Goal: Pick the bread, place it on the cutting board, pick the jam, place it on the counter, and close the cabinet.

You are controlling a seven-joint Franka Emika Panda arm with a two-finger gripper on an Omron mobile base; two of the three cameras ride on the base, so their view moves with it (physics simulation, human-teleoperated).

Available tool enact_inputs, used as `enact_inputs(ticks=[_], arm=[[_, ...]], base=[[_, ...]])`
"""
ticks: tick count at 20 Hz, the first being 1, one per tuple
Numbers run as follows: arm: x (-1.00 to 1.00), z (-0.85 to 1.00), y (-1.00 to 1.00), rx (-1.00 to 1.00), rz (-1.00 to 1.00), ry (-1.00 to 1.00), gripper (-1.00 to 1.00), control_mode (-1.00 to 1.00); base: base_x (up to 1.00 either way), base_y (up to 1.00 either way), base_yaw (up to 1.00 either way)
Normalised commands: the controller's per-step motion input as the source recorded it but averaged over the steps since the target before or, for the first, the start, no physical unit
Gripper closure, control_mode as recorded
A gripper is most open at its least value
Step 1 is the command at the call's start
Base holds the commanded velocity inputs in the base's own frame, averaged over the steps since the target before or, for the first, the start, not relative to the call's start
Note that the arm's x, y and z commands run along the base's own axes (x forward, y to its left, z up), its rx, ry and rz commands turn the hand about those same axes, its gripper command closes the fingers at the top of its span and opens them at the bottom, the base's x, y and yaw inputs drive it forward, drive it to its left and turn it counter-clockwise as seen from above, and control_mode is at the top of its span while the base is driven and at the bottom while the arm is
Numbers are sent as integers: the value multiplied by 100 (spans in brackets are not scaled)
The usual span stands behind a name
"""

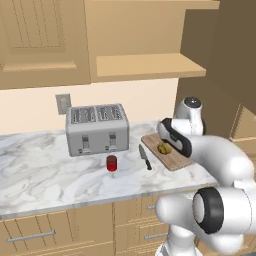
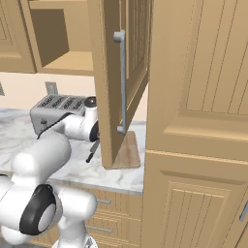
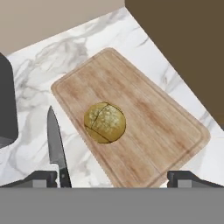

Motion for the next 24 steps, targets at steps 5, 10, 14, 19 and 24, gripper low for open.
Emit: enact_inputs(ticks=[5, 10, 14, 19, 24], arm=[[-40, 24, 0, 0, 0, -11, -100, -100], [-44, 31, 0, 0, 1, -11, -100, -100], [-43, 37, 0, 0, 1, -10, -100, -100], [-52, 34, 0, 0, 0, -12, -100, -100], [-53, 44, 0, 0, 0, -15, -100, -100]], base=[[0, 0, 0], [0, 0, 0], [0, 0, 0], [0, 0, 0], [0, 0, 0]])
